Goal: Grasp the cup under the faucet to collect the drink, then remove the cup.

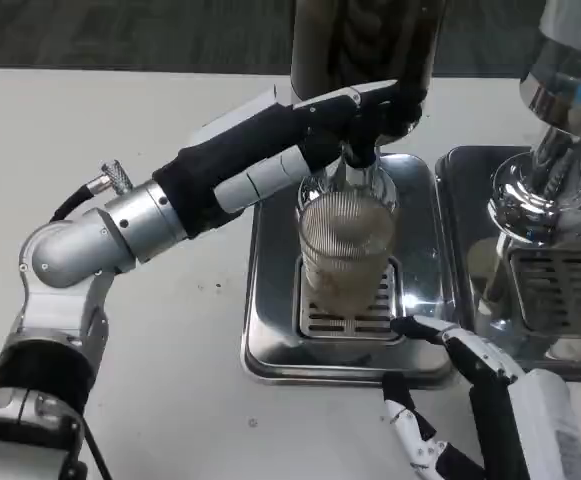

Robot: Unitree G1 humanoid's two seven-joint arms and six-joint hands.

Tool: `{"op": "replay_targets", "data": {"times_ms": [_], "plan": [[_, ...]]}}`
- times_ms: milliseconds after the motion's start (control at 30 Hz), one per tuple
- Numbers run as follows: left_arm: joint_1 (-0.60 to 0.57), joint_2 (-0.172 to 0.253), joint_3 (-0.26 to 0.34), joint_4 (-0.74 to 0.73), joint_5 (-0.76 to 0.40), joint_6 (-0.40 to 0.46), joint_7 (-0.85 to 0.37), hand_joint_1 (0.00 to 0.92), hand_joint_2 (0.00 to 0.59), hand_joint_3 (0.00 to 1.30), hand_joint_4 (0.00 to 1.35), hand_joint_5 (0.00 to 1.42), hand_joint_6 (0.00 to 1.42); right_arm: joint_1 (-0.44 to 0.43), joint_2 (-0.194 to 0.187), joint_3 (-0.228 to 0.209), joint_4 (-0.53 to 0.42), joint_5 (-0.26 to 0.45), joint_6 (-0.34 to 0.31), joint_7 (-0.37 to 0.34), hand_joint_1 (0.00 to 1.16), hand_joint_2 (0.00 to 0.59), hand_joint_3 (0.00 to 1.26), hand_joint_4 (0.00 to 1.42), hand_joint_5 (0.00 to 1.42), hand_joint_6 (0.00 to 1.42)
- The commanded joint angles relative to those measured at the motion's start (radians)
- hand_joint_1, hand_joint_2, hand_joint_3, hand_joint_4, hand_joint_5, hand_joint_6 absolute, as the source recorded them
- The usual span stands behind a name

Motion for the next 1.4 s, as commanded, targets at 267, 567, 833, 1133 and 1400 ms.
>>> {"op": "replay_targets", "data": {"times_ms": [267, 567, 833, 1133, 1400], "plan": [[0.007, 0.021, -0.063, 0.046, 0.098, -0.009, -0.017, 0.000, 0.072, 0.15, 0.06, 0.11, 0.02, 0.011, -0.004, -0.007, -0.007, 0.016, -0.015, 0.000, 0.51, 0.417, 0.41, 0.38, 0.35, 0.31], [-0.012, 0.044, -0.094, 0.065, 0.130, -0.039, -0.002, 0.000, 0.070, 0.18, 0.11, 0.12, 0.02, 0.007, -0.003, -0.009, -0.005, 0.022, -0.015, 0.002, 0.51, 0.417, 0.41, 0.38, 0.35, 0.31], [-0.016, 0.055, -0.121, 0.071, 0.165, -0.069, 0.015, 0.000, 0.062, 0.19, 0.11, 0.12, 0.02, 0.009, -0.005, -0.009, -0.008, 0.023, -0.015, -0.001, 0.51, 0.417, 0.40, 0.38, 0.35, 0.31], [-0.015, 0.065, -0.144, 0.072, 0.191, -0.099, 0.048, 0.000, 0.066, 0.18, 0.11, 0.12, 0.02, 0.006, -0.009, -0.014, -0.011, 0.033, -0.031, -0.002, 0.49, 0.393, 0.35, 0.31, 0.28, 0.28], [-0.018, 0.075, -0.164, 0.078, 0.214, -0.119, 0.081, 0.000, 0.069, 0.18, 0.11, 0.11, 0.02, -0.031, -0.022, -0.033, 0.010, 0.113, -0.079, 0.064, 0.45, 0.283, 0.16, 0.15, 0.15, 0.22]]}}
